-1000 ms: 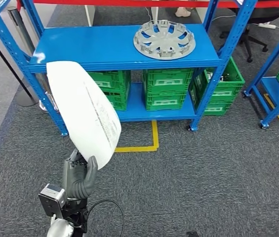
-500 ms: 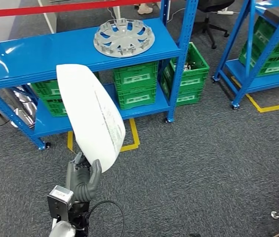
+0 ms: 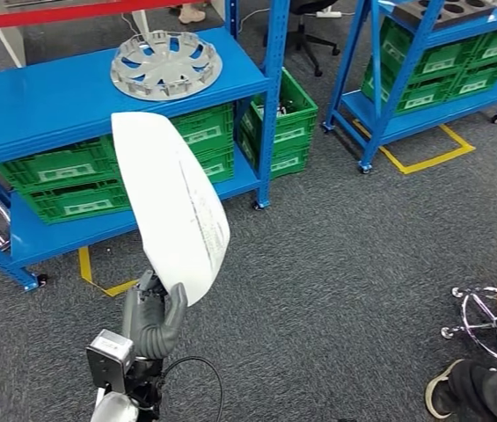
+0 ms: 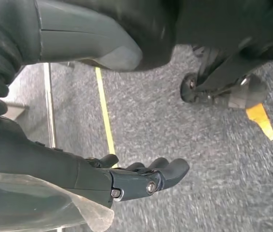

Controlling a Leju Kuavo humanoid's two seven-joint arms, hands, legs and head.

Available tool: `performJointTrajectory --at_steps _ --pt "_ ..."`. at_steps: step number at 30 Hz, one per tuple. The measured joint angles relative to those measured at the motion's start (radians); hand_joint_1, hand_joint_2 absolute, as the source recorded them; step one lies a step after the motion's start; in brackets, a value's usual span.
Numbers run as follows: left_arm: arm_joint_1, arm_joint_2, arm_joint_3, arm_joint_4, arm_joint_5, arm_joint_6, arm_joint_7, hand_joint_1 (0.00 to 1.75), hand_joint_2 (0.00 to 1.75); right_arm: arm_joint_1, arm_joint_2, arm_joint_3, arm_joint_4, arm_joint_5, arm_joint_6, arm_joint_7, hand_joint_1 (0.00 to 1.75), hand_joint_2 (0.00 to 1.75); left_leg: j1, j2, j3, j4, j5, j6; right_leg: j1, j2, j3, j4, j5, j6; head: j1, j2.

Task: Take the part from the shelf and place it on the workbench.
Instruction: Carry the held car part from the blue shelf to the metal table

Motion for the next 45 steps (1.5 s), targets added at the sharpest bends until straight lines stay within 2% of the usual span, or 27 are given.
performJointTrajectory --at_steps 1,3,5,6,8,10,12,13,14,16,18,20,21,23,25,27,28,30,31,32,34,36,38,40,42,43,45 --pt "0.0 0.0 0.0 -0.001 -0.003 0.0 0.001 1.75 1.75 -0.002 0.001 0.0 0.0 0.001 0.0 -0.001 0.0 1.75 -0.003 0.01 0.0 0.002 -0.001 -0.002 0.005 -0.023 0.039 -0.067 0.019 -0.006 0.0 0.0" --pt "0.002 0.0 -0.001 -0.002 -0.007 -0.001 0.004 1.75 1.75 -0.005 0.003 0.0 0.0 0.002 -0.001 -0.004 0.0 1.75 -0.01 0.03 -0.002 0.005 -0.003 -0.009 0.012 -0.051 0.074 -0.132 0.028 -0.021 -0.001 0.0" --pt "0.003 0.0 -0.003 -0.002 -0.01 -0.005 0.007 1.75 1.75 -0.002 0.006 0.0 0.0 0.003 0.0 -0.004 0.0 1.75 -0.013 0.05 -0.001 0.007 -0.004 -0.017 0.013 -0.034 0.073 -0.138 0.03 -0.035 -0.002 0.0" --pt "0.003 0.0 -0.005 -0.002 -0.01 -0.008 0.008 1.75 1.75 0.001 0.007 -0.001 0.0 0.004 0.001 -0.004 0.0 1.75 -0.012 0.043 -0.001 0.011 -0.011 -0.022 0.011 -0.023 0.073 -0.141 0.033 -0.042 -0.002 0.0" --pt "0.005 0.001 -0.008 -0.002 -0.012 -0.01 0.009 1.75 1.75 0.004 0.011 -0.001 0.0 0.005 0.004 -0.003 0.0 1.75 -0.006 -0.006 -0.019 0.065 -0.053 -0.033 0.005 -0.001 0.073 -0.147 0.04 -0.056 -0.005 0.0" --pt "0.011 0.003 -0.009 -0.002 -0.012 -0.013 0.009 1.75 1.75 0.002 0.016 -0.001 0.0 0.004 0.005 -0.003 0.0 1.75 -0.002 -0.057 -0.071 0.189 -0.118 -0.038 0.003 0.025 0.069 -0.147 0.044 -0.063 -0.008 0.0" --pt "0.015 0.006 -0.009 -0.002 -0.013 -0.015 0.01 1.75 1.75 0.001 0.019 -0.002 0.0 0.001 0.005 -0.003 0.0 1.75 0.001 -0.068 -0.111 0.279 -0.142 -0.041 0.003 0.054 0.066 -0.144 0.046 -0.065 -0.008 0.0" --pt "0.015 0.007 -0.009 -0.002 -0.013 -0.016 0.01 1.75 1.75 0.002 0.02 -0.003 0.0 0.0 0.005 -0.003 0.0 1.75 0.002 -0.07 -0.108 0.274 -0.126 -0.042 0.003 0.068 0.065 -0.142 0.047 -0.064 -0.008 0.0" --pt "0.016 0.008 -0.009 -0.002 -0.014 -0.016 0.011 1.75 1.75 0.003 0.021 -0.005 0.0 -0.001 0.006 -0.003 0.0 1.75 0.004 -0.075 -0.089 0.233 -0.093 -0.043 0.001 0.083 0.064 -0.139 0.047 -0.063 -0.008 0.0" --pt "0.016 0.008 -0.009 -0.002 -0.016 -0.017 0.011 1.75 1.75 0.004 0.023 -0.008 0.0 -0.002 0.006 -0.003 0.0 1.75 0.012 -0.117 -0.034 0.11 -0.032 -0.044 0.0 0.112 0.057 -0.127 0.046 -0.055 -0.008 0.0" --pt "0.017 0.009 -0.009 -0.002 -0.017 -0.017 0.012 1.75 1.75 0.002 0.024 -0.011 0.0 -0.004 0.007 -0.004 0.0 1.75 0.017 -0.155 -0.008 0.041 -0.017 -0.042 -0.001 0.137 0.041 -0.116 0.048 -0.042 -0.008 0.0" --pt "0.017 0.008 -0.009 -0.003 -0.018 -0.016 0.012 1.75 1.75 0.004 0.024 -0.015 0.0 -0.008 0.009 -0.006 0.0 1.75 0.015 -0.147 -0.011 0.035 -0.019 -0.032 -0.005 0.157 0.026 -0.116 0.057 -0.028 -0.008 0.0" --pt "0.016 0.007 -0.009 -0.003 -0.019 -0.016 0.012 1.75 1.75 0.006 0.024 -0.017 0.0 -0.01 0.01 -0.007 0.0 1.75 0.015 -0.135 -0.012 0.033 -0.016 -0.025 -0.006 0.151 0.019 -0.114 0.056 -0.022 -0.008 0.0" --pt "0.015 0.006 -0.009 -0.005 -0.019 -0.015 0.012 1.75 1.75 0.009 0.023 -0.02 0.0 -0.013 0.01 -0.009 0.0 1.75 0.016 -0.108 -0.014 0.029 -0.01 -0.011 -0.003 0.103 -0.009 -0.069 0.027 -0.013 -0.001 0.0" --pt "0.018 0.006 -0.009 -0.006 -0.019 -0.015 0.012 1.75 1.75 0.004 0.022 -0.024 0.0 -0.014 0.01 -0.011 0.0 1.75 0.011 -0.077 -0.017 0.028 -0.009 -0.004 -0.001 0.051 -0.066 0.052 -0.038 -0.008 0.005 0.0" --pt "0.02 0.007 -0.008 -0.006 -0.019 -0.015 0.012 1.75 1.75 -0.001 0.022 -0.026 0.0 -0.015 0.011 -0.013 0.0 1.75 0.007 -0.045 -0.02 0.029 -0.009 -0.003 -0.001 0.038 -0.109 0.159 -0.077 -0.006 0.006 0.0" --pt "0.02 0.007 -0.008 -0.006 -0.019 -0.015 0.012 1.75 1.75 -0.001 0.022 -0.026 0.0 -0.015 0.012 -0.013 0.0 1.75 0.006 -0.031 -0.02 0.029 -0.009 -0.003 -0.001 0.036 -0.105 0.162 -0.07 -0.007 0.006 0.0" --pt "0.019 0.006 -0.008 -0.006 -0.019 -0.017 0.012 1.75 1.75 0.0 0.022 -0.029 0.0 -0.014 0.014 -0.01 0.0 1.75 0.004 -0.007 -0.018 0.029 -0.01 -0.003 0.001 0.018 -0.038 0.057 -0.015 -0.015 0.006 0.0" --pt "0.019 0.006 -0.008 -0.006 -0.02 -0.018 0.012 1.75 1.75 0.0 0.022 -0.03 0.0 -0.012 0.016 -0.009 0.0 1.75 0.002 0.004 -0.017 0.029 -0.011 -0.004 0.007 -0.008 0.004 -0.015 0.007 -0.02 0.006 0.0" --pt "0.018 0.005 -0.008 -0.007 -0.02 -0.02 0.012 1.75 1.75 -0.001 0.022 -0.031 0.0 -0.011 0.018 -0.007 0.0 1.75 -0.001 0.013 -0.017 0.03 -0.012 -0.007 0.013 -0.03 0.037 -0.073 0.021 -0.026 0.006 0.0" --pt "0.017 0.004 -0.008 -0.007 -0.022 -0.022 0.012 1.75 1.75 -0.001 0.022 -0.032 0.0 -0.009 0.024 -0.007 0.0 1.75 -0.006 0.033 -0.017 0.03 -0.012 -0.013 0.023 -0.051 0.058 -0.117 0.021 -0.035 0.005 0.0" --pt "0.015 0.0 -0.008 -0.007 -0.023 -0.021 0.012 1.75 1.75 0.003 0.022 -0.035 0.0 -0.011 0.026 -0.01 0.0 1.75 -0.006 0.046 -0.014 0.029 -0.015 -0.023 0.02 -0.028 0.056 -0.123 0.028 -0.046 0.004 0.0" --pt "0.013 -0.005 -0.008 -0.008 -0.022 -0.015 0.012 1.75 1.75 0.005 0.022 -0.041 0.0 -0.014 0.024 -0.014 0.0 1.75 -0.003 0.005 -0.024 0.062 -0.043 -0.032 0.013 -0.005 0.057 -0.131 0.036 -0.059 0.002 0.0" --pt "0.013 -0.007 -0.007 -0.008 -0.021 -0.01 0.012 1.75 1.75 0.003 0.022 -0.045 0.0 -0.015 0.022 -0.017 0.0 1.75 0.001 -0.052 -0.069 0.173 -0.105 -0.038 0.01 0.021 0.058 -0.134 0.041 -0.068 -0.002 0.0" --pt "0.014 -0.007 -0.006 -0.008 -0.02 -0.007 0.013 1.75 1.75 0.004 0.022 -0.047 0.0 -0.016 0.022 -0.018 0.0 1.75 0.001 -0.069 -0.12 0.287 -0.148 -0.04 0.01 0.05 0.057 -0.133 0.042 -0.071 -0.004 0.0" --pt "0.014 -0.007 -0.006 -0.008 -0.02 -0.007 0.013 1.75 1.75 0.005 0.022 -0.048 0.0 -0.016 0.022 -0.018 0.0 1.75 0.001 -0.071 -0.127 0.303 -0.142 -0.041 0.01 0.064 0.057 -0.133 0.043 -0.071 -0.004 0.0" --pt "0.014 -0.008 -0.005 -0.009 -0.019 -0.006 0.012 1.75 1.75 0.01 0.022 -0.05 0.0 -0.016 0.022 -0.016 0.0 1.75 0.003 -0.081 -0.092 0.223 -0.078 -0.039 0.009 0.095 0.057 -0.129 0.043 -0.069 -0.004 0.0"
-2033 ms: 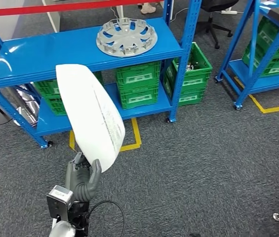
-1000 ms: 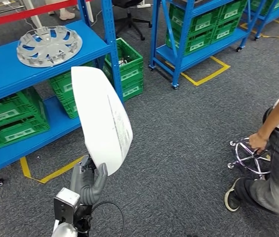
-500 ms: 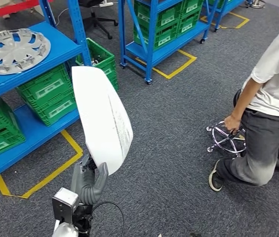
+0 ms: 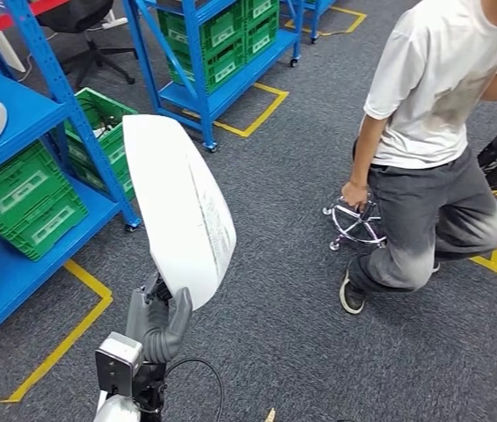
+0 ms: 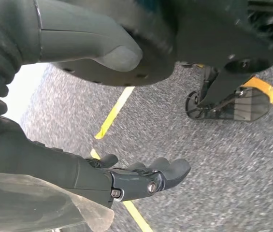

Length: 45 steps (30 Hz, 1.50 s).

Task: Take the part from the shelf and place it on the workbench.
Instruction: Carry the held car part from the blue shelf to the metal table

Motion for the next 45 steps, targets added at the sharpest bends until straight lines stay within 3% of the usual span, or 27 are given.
performJointTrajectory --at_steps 2,4,6,8,10,11,12,13,14,15,17,19,22,24,26,28,29,30,32,34,36,37,39,41,43,44,45 --pt "0.0 0.0 0.001 -0.004 0.002 0.0 -0.001 1.75 1.75 0.001 0.001 -0.001 0.0 0.0 0.0 0.002 0.0 1.75 0.006 -0.042 0.056 -0.128 0.056 0.004 -0.001 0.029 -0.005 0.008 0.0 0.006 0.0 0.0" --pt "0.001 -0.001 0.004 -0.008 0.005 0.003 -0.002 1.75 1.75 0.0 0.002 -0.004 0.0 0.0 0.002 0.004 0.0 1.75 0.008 -0.071 0.077 -0.184 0.065 0.007 -0.003 0.052 -0.017 0.013 0.003 0.019 0.0 0.0" --pt "0.0 -0.006 0.007 -0.01 0.006 0.007 -0.003 1.75 1.75 0.003 0.002 -0.007 0.0 0.001 0.005 0.007 0.0 1.75 0.006 -0.057 0.076 -0.191 0.067 0.014 -0.007 0.068 -0.03 0.013 0.008 0.033 0.0 0.0" --pt "-0.004 -0.015 0.01 -0.012 0.006 0.009 -0.005 1.75 1.75 0.004 0.002 -0.009 0.0 0.002 0.007 0.009 0.0 1.75 0.008 -0.033 0.077 -0.198 0.073 0.026 -0.006 0.036 -0.05 0.037 -0.006 0.043 0.004 0.0" --pt "-0.004 -0.019 0.015 -0.014 0.006 0.01 -0.007 1.75 1.75 -0.001 0.002 -0.011 0.0 0.003 0.007 0.01 0.0 1.75 0.008 -0.004 0.077 -0.201 0.074 0.033 -0.003 -0.025 -0.099 0.136 -0.059 0.051 0.011 0.0" --pt "-0.003 -0.02 0.017 -0.015 0.006 0.01 -0.009 1.75 1.75 -0.005 0.002 -0.012 0.0 0.003 0.008 0.009 0.0 1.75 0.007 0.013 0.076 -0.201 0.074 0.035 -0.003 -0.044 -0.132 0.205 -0.091 0.054 0.014 0.0" --pt "-0.002 -0.02 0.018 -0.015 0.007 0.01 -0.01 1.75 1.75 -0.008 0.002 -0.014 0.0 0.003 0.01 0.008 0.0 1.75 0.006 0.03 0.075 -0.201 0.073 0.035 -0.004 -0.053 -0.157 0.261 -0.111 0.057 0.014 0.0" --pt "-0.003 -0.02 0.02 -0.016 0.007 0.009 -0.011 1.75 1.75 -0.01 0.002 -0.015 0.0 0.004 0.012 0.007 0.0 1.75 0.006 0.046 0.076 -0.201 0.072 0.035 -0.004 -0.058 -0.166 0.284 -0.113 0.059 0.014 0.0" --pt "-0.004 -0.02 0.021 -0.017 0.007 0.008 -0.012 1.75 1.75 -0.011 0.002 -0.016 0.0 0.005 0.014 0.006 0.0 1.75 0.006 0.059 0.077 -0.201 0.071 0.035 -0.005 -0.062 -0.156 0.271 -0.098 0.059 0.014 0.0" --pt "-0.005 -0.021 0.022 -0.018 0.007 0.007 -0.013 1.75 1.75 -0.011 0.002 -0.017 0.0 0.006 0.015 0.006 0.0 1.75 0.006 0.071 0.078 -0.201 0.069 0.034 -0.005 -0.071 -0.124 0.217 -0.069 0.059 0.015 0.0" --pt "-0.007 -0.025 0.025 -0.022 0.007 0.006 -0.014 1.75 1.75 -0.012 0.002 -0.018 0.0 0.008 0.018 0.007 0.0 1.75 0.002 0.091 0.083 -0.2 0.065 0.027 0.001 -0.119 -0.046 0.08 -0.022 0.053 0.016 0.0" --pt "-0.011 -0.029 0.028 -0.026 0.007 0.007 -0.018 1.75 1.75 -0.012 0.002 -0.019 0.0 0.013 0.024 0.008 0.0 1.75 -0.004 0.11 0.085 -0.199 0.062 0.019 0.01 -0.152 -0.01 0.012 -0.012 0.039 0.015 0.0" --pt "-0.026 -0.037 0.033 -0.034 0.006 0.018 -0.032 1.75 1.75 -0.009 0.003 -0.019 0.0 0.021 0.027 0.008 0.0 1.75 -0.005 0.131 0.09 -0.201 0.057 0.006 0.011 -0.123 -0.012 0.007 -0.009 0.019 0.013 0.0" --pt "-0.035 -0.042 0.039 -0.051 0.006 0.023 -0.038 1.75 1.75 -0.01 0.003 -0.02 0.0 0.021 0.023 0.005 0.0 1.75 -0.002 0.083 0.073 -0.153 0.022 -0.002 0.006 -0.097 -0.01 0.0 -0.003 0.005 0.008 0.0" --pt "-0.034 -0.043 0.046 -0.066 0.006 0.025 -0.04 1.75 1.75 -0.014 0.003 -0.02 0.0 0.019 0.019 0.002 0.0 1.75 0.0 0.024 0.016 -0.027 -0.04 -0.002 0.004 -0.067 -0.008 -0.002 -0.001 -0.004 0.002 0.0" --pt "-0.027 -0.042 0.05 -0.07 0.006 0.026 -0.041 1.75 1.75 -0.012 0.004 -0.021 0.0 0.018 0.021 0.002 0.0 1.75 0.0 0.011 -0.035 0.07 -0.064 0.001 0.006 -0.034 -0.007 -0.001 -0.001 -0.007 0.001 0.0" --pt "-0.024 -0.042 0.051 -0.07 0.007 0.026 -0.041 1.75 1.75 -0.01 0.006 -0.021 0.0 0.019 0.022 0.002 0.0 1.75 0.0 0.009 -0.038 0.068 -0.046 0.003 0.007 -0.017 -0.006 0.0 -0.001 -0.007 0.001 0.0" --pt "-0.022 -0.042 0.053 -0.071 0.008 0.028 -0.041 1.75 1.75 -0.008 0.006 -0.021 0.0 0.019 0.025 0.003 0.0 1.75 0.0 0.004 -0.024 0.028 -0.011 0.006 0.007 0.0 -0.004 0.001 -0.001 -0.007 0.001 0.0" --pt "-0.021 -0.042 0.058 -0.071 0.018 0.03 -0.039 1.75 1.75 -0.006 0.009 -0.021 0.0 0.024 0.031 0.003 0.0 1.75 0.002 -0.035 0.026 -0.099 0.062 0.013 0.007 0.028 -0.005 0.006 -0.002 -0.004 0.001 0.0" --pt "-0.019 -0.041 0.066 -0.071 0.034 0.032 -0.037 1.75 1.75 -0.009 0.01 -0.022 0.0 0.032 0.037 0.003 0.0 1.75 0.003 -0.071 0.056 -0.177 0.082 0.017 0.003 0.052 -0.014 0.011 -0.001 0.007 0.001 0.0" --pt "-0.017 -0.04 0.073 -0.07 0.048 0.032 -0.036 1.75 1.75 -0.01 0.01 -0.022 0.0 0.039 0.042 0.003 0.0 1.75 0.001 -0.065 0.061 -0.193 0.078 0.021 -0.002 0.073 -0.028 0.011 0.003 0.021 0.0 0.0" --pt "-0.016 -0.039 0.075 -0.07 0.054 0.032 -0.035 1.75 1.75 -0.009 0.01 -0.022 0.0 0.041 0.044 0.003 0.0 1.75 0.002 -0.055 0.063 -0.197 0.08 0.025 -0.003 0.066 -0.032 0.013 0.002 0.027 0.001 0.0" --pt "-0.014 -0.039 0.078 -0.07 0.059 0.031 -0.036 1.75 1.75 -0.011 0.009 -0.022 0.0 0.042 0.045 0.003 0.0 1.75 0.004 -0.029 0.068 -0.206 0.084 0.036 0.001 0.016 -0.058 0.055 -0.023 0.036 0.006 0.0" --pt "-0.008 -0.039 0.082 -0.07 0.061 0.031 -0.037 1.75 1.75 -0.019 0.009 -0.022 0.0 0.042 0.046 0.003 0.0 1.75 0.003 0.0 0.069 -0.209 0.083 0.041 0.001 -0.04 -0.114 0.169 -0.079 0.044 0.012 0.0" --pt "-0.005 -0.038 0.086 -0.07 0.062 0.03 -0.037 1.75 1.75 -0.025 0.009 -0.022 0.0 0.042 0.048 0.001 0.0 1.75 0.001 0.032 0.07 -0.208 0.08 0.042 -0.003 -0.057 -0.167 0.275 -0.115 0.05 0.012 0.0" --pt "-0.004 -0.038 0.087 -0.07 0.062 0.03 -0.037 1.75 1.75 -0.026 0.009 -0.022 0.0 0.042 0.049 0.001 0.0 1.75 0.001 0.047 0.072 -0.208 0.078 0.042 -0.006 -0.062 -0.169 0.279 -0.106 0.053 0.012 0.0" --pt "-0.004 -0.038 0.088 -0.07 0.062 0.03 -0.037 1.75 1.75 -0.025 0.009 -0.022 0.0 0.042 0.049 0.001 0.0 1.75 0.001 0.06 0.075 -0.208 0.075 0.04 -0.008 -0.069 -0.148 0.242 -0.079 0.054 0.012 0.0"
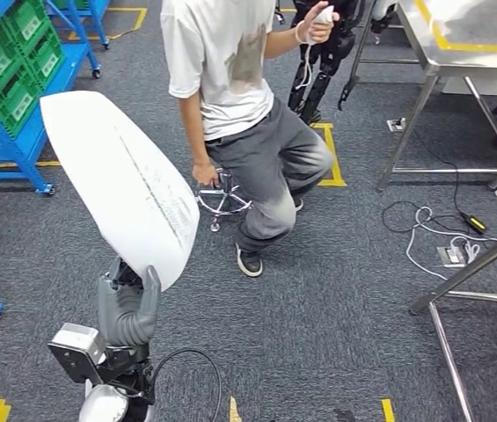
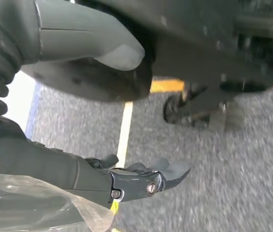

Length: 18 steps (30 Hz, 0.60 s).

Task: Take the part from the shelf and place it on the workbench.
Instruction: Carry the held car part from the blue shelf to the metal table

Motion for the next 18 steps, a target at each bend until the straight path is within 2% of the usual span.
performJointTrajectory --at_steps 1,2,3,4,5,7,8,9,11,12,13,14,15,16,17,18 --pt "0.0 0.0 0.001 0.0 0.0 0.0 0.0 1.75 1.75 0.001 0.0 0.0 0.0 0.001 0.0 0.001 0.0 1.75 0.0 0.012 0.004 0.0 -0.004 -0.003 -0.001 -0.018 0.038 -0.069 0.035 0.0 0.0 0.0" --pt "0.0 0.0 0.002 0.0 0.002 0.0 0.0 1.75 1.75 0.002 0.0 0.0 0.0 0.002 0.0 0.0 0.0 1.75 -0.002 0.022 0.009 0.0 -0.007 -0.007 0.003 -0.047 0.08 -0.14 0.059 -0.001 0.001 0.0" --pt "0.001 0.001 0.003 0.0 0.004 0.0 0.0 1.75 1.75 0.002 0.0 0.0 0.0 0.004 0.001 -0.001 0.0 1.75 -0.005 0.032 0.012 0.001 -0.011 -0.012 0.007 -0.072 0.11 -0.194 0.073 -0.006 0.0 0.0" --pt "0.002 0.002 0.004 0.0 0.008 0.0 0.0 1.75 1.75 0.002 0.0 0.0 0.0 0.006 0.001 -0.004 0.0 1.75 -0.008 0.042 0.015 0.001 -0.014 -0.017 0.012 -0.089 0.127 -0.224 0.076 -0.011 0.0 0.0" --pt "0.003 0.003 0.005 0.0 0.012 0.001 0.001 1.75 1.75 0.003 0.0 0.0 0.0 0.008 0.001 -0.006 0.0 1.75 -0.01 0.053 0.017 0.0 -0.016 -0.021 0.017 -0.092 0.13 -0.231 0.071 -0.016 -0.001 0.0" --pt "0.004 0.005 0.006 0.0 0.017 0.003 0.002 1.75 1.75 0.005 0.0 0.0 0.0 0.009 0.001 -0.006 0.0 1.75 -0.009 0.07 0.023 -0.001 -0.021 -0.03 0.016 -0.066 0.128 -0.235 0.074 -0.028 -0.003 0.0" --pt "0.005 0.005 0.007 0.0 0.019 0.004 0.002 1.75 1.75 0.007 0.0 0.0 0.0 0.009 0.001 -0.002 0.0 1.75 -0.007 0.06 0.024 0.005 -0.029 -0.036 0.014 -0.054 0.13 -0.238 0.076 -0.034 -0.004 0.0" --pt "0.005 0.006 0.007 0.0 0.02 0.005 0.002 1.75 1.75 0.007 0.0 0.0 0.0 0.009 0.002 0.004 0.0 1.75 -0.005 0.037 0.016 0.029 -0.046 -0.039 0.011 -0.04 0.132 -0.242 0.078 -0.041 -0.007 0.0" --pt "0.01 0.009 0.008 0.001 0.021 0.007 0.003 1.75 1.75 0.004 0.0 0.0 0.0 0.009 0.003 0.014 0.0 1.75 -0.002 -0.021 -0.032 0.14 -0.104 -0.043 0.008 -0.011 0.136 -0.245 0.08 -0.051 -0.015 0.0" --pt "0.012 0.011 0.008 0.002 0.021 0.007 0.004 1.75 1.75 0.003 0.0 -0.001 0.0 0.009 0.004 0.017 0.0 1.75 -0.002 -0.038 -0.068 0.211 -0.133 -0.043 0.009 0.006 0.136 -0.245 0.079 -0.054 -0.017 0.0" --pt "0.014 0.014 0.008 0.003 0.021 0.008 0.006 1.75 1.75 0.003 0.0 -0.001 0.0 0.009 0.004 0.019 0.0 1.75 -0.002 -0.046 -0.098 0.265 -0.147 -0.043 0.01 0.022 0.137 -0.245 0.079 -0.056 -0.018 0.0" --pt "0.015 0.015 0.008 0.004 0.021 0.008 0.006 1.75 1.75 0.004 0.0 -0.001 0.0 0.009 0.005 0.02 0.0 1.75 -0.002 -0.049 -0.113 0.285 -0.14 -0.042 0.01 0.039 0.139 -0.245 0.079 -0.056 -0.018 0.0" --pt "0.015 0.016 0.008 0.005 0.021 0.01 0.007 1.75 1.75 0.005 0.0 -0.001 0.0 0.01 0.006 0.021 0.0 1.75 -0.002 -0.052 -0.111 0.267 -0.113 -0.04 0.011 0.056 0.141 -0.244 0.079 -0.056 -0.018 0.0" --pt "0.015 0.017 0.008 0.005 0.021 0.011 0.008 1.75 1.75 0.005 0.0 -0.001 0.0 0.011 0.006 0.022 0.0 1.75 -0.001 -0.062 -0.091 0.212 -0.07 -0.037 0.01 0.073 0.144 -0.244 0.078 -0.055 -0.019 0.0" --pt "0.015 0.019 0.008 0.005 0.021 0.012 0.008 1.75 1.75 0.005 0.0 -0.001 0.0 0.013 0.007 0.024 0.0 1.75 0.0 -0.086 -0.067 0.146 -0.029 -0.034 0.009 0.088 0.146 -0.242 0.077 -0.053 -0.019 0.0" --pt "0.014 0.019 0.008 0.006 0.021 0.013 0.008 1.75 1.75 0.004 0.0 -0.001 0.0 0.015 0.008 0.025 0.0 1.75 0.003 -0.112 -0.043 0.083 -0.001 -0.033 0.01 0.103 0.144 -0.239 0.075 -0.049 -0.018 0.0"
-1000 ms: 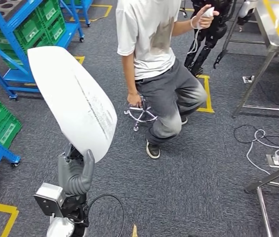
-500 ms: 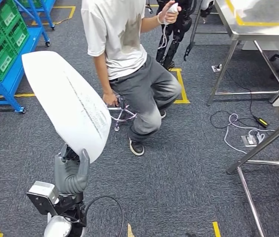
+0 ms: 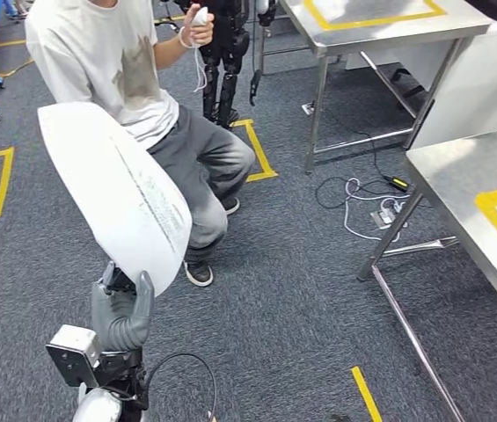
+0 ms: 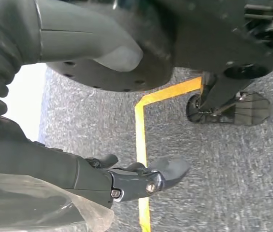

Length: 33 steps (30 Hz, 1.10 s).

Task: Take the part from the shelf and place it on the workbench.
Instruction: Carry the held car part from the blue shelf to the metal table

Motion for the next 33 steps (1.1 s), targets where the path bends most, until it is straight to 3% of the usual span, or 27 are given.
performJointTrajectory --at_steps 2,4,6,8,10,11,12,13,15,17,19,20,22,24,26,27,29,30,31,33 --pt "-0.001 0.002 0.0 0.002 0.0 0.001 0.0 1.75 1.75 -0.002 0.0 0.0 0.0 0.004 0.002 0.001 0.0 1.75 0.002 -0.034 0.02 -0.059 0.013 0.002 -0.003 0.024 -0.01 0.006 0.0 0.012 0.0 0.0" --pt "-0.003 0.002 0.001 0.003 0.001 0.003 0.001 1.75 1.75 -0.001 0.0 0.0 0.0 0.006 0.002 -0.001 0.0 1.75 0.0 -0.02 0.022 -0.068 0.011 0.007 -0.008 0.043 -0.021 0.006 0.003 0.026 0.0 0.0" --pt "-0.005 0.001 0.001 0.003 0.006 0.004 0.001 1.75 1.75 -0.001 -0.001 0.0 0.0 0.008 0.001 -0.003 0.0 1.75 0.001 0.006 0.027 -0.077 0.014 0.018 -0.007 0.01 -0.039 0.027 -0.013 0.035 0.003 0.0" --pt "-0.003 0.001 0.003 0.003 0.015 0.001 0.001 1.75 1.75 -0.006 -0.002 0.0 0.0 0.007 -0.003 -0.004 0.0 1.75 0.001 0.036 0.03 -0.083 0.015 0.028 -0.004 -0.055 -0.087 0.119 -0.065 0.043 0.007 0.0" --pt "0.002 0.001 0.003 0.003 0.019 -0.005 0.0 1.75 1.75 -0.01 -0.003 -0.001 0.0 0.001 -0.006 -0.002 0.0 1.75 -0.001 0.07 0.03 -0.082 0.012 0.032 -0.007 -0.085 -0.148 0.239 -0.114 0.052 0.009 0.0" --pt "0.004 0.001 0.003 0.003 0.019 -0.008 -0.001 1.75 1.75 -0.01 -0.003 -0.001 0.0 -0.003 -0.008 0.0 0.0 1.75 -0.001 0.085 0.03 -0.082 0.01 0.033 -0.01 -0.092 -0.16 0.266 -0.117 0.055 0.009 0.0" --pt "0.004 0.0 0.001 0.003 0.018 -0.012 -0.001 1.75 1.75 -0.009 -0.003 -0.002 0.0 -0.009 -0.011 0.003 0.0 1.75 -0.002 0.1 0.032 -0.082 0.008 0.032 -0.012 -0.098 -0.153 0.256 -0.101 0.057 0.009 0.0" --pt "0.002 -0.001 -0.002 0.004 0.017 -0.015 -0.001 1.75 1.75 -0.007 -0.003 -0.004 0.0 -0.014 -0.014 0.006 0.0 1.75 -0.001 0.111 0.034 -0.082 0.005 0.03 -0.014 -0.108 -0.126 0.209 -0.072 0.058 0.009 0.0" --pt "-0.008 -0.009 -0.011 0.008 0.009 -0.018 -0.001 1.75 1.75 -0.003 -0.002 -0.011 0.0 -0.021 -0.021 0.009 0.0 1.75 -0.004 0.131 0.041 -0.08 -0.002 0.022 -0.011 -0.154 -0.052 0.077 -0.018 0.056 0.009 0.0" --pt "-0.023 -0.018 -0.021 0.012 0.0 -0.021 0.0 1.75 1.75 0.0 -0.002 -0.017 0.0 -0.023 -0.023 0.008 0.0 1.75 -0.01 0.149 0.046 -0.078 -0.008 0.013 -0.003 -0.187 -0.013 0.009 -0.005 0.046 0.008 0.0" --pt "-0.035 -0.023 -0.029 0.015 -0.012 -0.028 0.002 1.75 1.75 0.003 -0.002 -0.019 0.0 -0.02 -0.023 0.007 0.0 1.75 -0.011 0.171 0.052 -0.081 -0.012 0.003 0.0 -0.17 -0.012 0.004 -0.007 0.033 0.006 0.0" --pt "-0.041 -0.025 -0.033 0.016 -0.021 -0.032 0.002 1.75 1.75 0.005 -0.002 -0.02 0.0 -0.018 -0.022 0.006 0.0 1.75 -0.009 0.17 0.057 -0.078 -0.018 -0.004 -0.001 -0.156 -0.009 0.001 -0.006 0.027 0.005 0.0" --pt "-0.048 -0.025 -0.04 0.017 -0.044 -0.039 -0.003 1.75 1.75 0.004 -0.002 -0.02 0.0 -0.014 -0.022 0.002 0.0 1.75 -0.003 0.127 0.045 -0.032 -0.051 -0.012 -0.005 -0.13 -0.001 -0.006 -0.004 0.013 0.001 0.0" --pt "-0.046 -0.023 -0.043 0.017 -0.06 -0.041 -0.008 1.75 1.75 0.001 -0.002 -0.021 0.0 -0.013 -0.022 -0.003 0.0 1.75 0.0 0.076 -0.011 0.088 -0.108 -0.014 -0.006 -0.104 0.004 -0.008 -0.004 0.003 -0.003 0.0" --pt "-0.043 -0.021 -0.044 0.017 -0.065 -0.041 -0.01 1.75 1.75 0.003 -0.002 -0.022 0.0 -0.013 -0.023 -0.005 0.0 1.75 0.0 0.064 -0.069 0.191 -0.136 -0.014 -0.005 -0.073 0.006 -0.007 -0.005 0.0 -0.004 0.0" --pt "-0.041 -0.019 -0.044 0.016 -0.065 -0.042 -0.01 1.75 1.75 0.006 -0.002 -0.023 0.0 -0.014 -0.023 -0.005 0.0 1.75 0.0 0.062 -0.078 0.196 -0.12 -0.013 -0.004 -0.057 0.008 -0.007 -0.006 0.0 -0.004 0.0" --pt "-0.036 -0.014 -0.044 0.011 -0.065 -0.047 -0.011 1.75 1.75 0.011 0.001 -0.026 0.0 -0.018 -0.022 -0.003 0.0 1.75 0.002 0.046 -0.045 0.101 -0.043 -0.009 -0.005 -0.025 0.013 -0.006 -0.007 0.002 -0.004 0.0" --pt "-0.032 -0.011 -0.044 0.008 -0.063 -0.052 -0.013 1.75 1.75 0.012 0.003 -0.028 0.0 -0.019 -0.022 -0.002 0.0 1.75 0.004 0.018 -0.021 0.036 -0.008 -0.007 -0.004 -0.011 0.013 -0.004 -0.008 0.005 -0.004 0.0" --pt "-0.026 -0.007 -0.043 0.006 -0.06 -0.057 -0.015 1.75 1.75 0.013 0.006 -0.029 0.0 -0.021 -0.022 0.0 0.0 1.75 0.007 -0.007 0.0 -0.019 0.012 -0.005 -0.004 0.003 0.01 -0.002 -0.009 0.009 -0.004 0.0" --pt "-0.015 -0.001 -0.043 0.002 -0.056 -0.063 -0.019 1.75 1.75 0.013 0.01 -0.032 0.0 -0.022 -0.022 0.002 0.0 1.75 0.008 -0.038 0.014 -0.063 0.014 -0.001 -0.008 0.026 -0.001 0.001 -0.008 0.022 -0.003 0.0"
